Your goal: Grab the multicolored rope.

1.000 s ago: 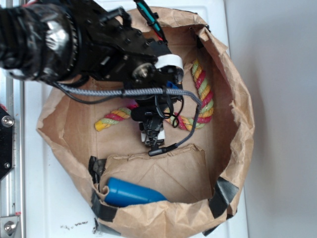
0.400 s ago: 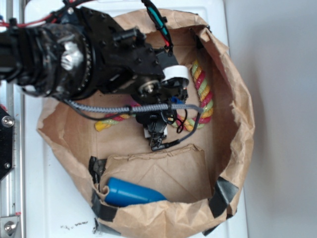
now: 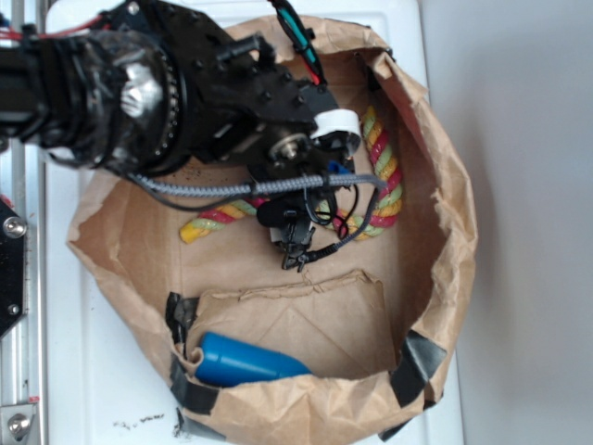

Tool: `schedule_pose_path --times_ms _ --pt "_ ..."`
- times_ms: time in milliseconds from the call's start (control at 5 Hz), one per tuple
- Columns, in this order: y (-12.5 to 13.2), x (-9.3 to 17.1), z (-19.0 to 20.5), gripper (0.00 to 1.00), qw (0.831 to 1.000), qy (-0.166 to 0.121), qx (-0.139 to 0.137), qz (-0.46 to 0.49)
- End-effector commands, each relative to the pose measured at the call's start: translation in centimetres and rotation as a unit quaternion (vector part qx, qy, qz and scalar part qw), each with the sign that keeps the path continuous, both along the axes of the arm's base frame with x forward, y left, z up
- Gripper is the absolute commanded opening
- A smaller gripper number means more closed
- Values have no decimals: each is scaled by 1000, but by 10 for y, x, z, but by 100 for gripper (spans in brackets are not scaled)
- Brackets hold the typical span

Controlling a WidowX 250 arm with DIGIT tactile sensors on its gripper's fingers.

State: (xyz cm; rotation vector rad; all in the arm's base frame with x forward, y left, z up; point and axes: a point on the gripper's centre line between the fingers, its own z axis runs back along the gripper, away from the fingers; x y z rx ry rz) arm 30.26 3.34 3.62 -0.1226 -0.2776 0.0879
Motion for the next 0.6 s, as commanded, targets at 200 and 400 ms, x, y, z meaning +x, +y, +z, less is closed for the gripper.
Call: schedule_pose_path --times_ms 200,400 --pt "22 -4 101 0 996 -39 -82 5" --pt "23 -7 132 0 995 -35 -85 28"
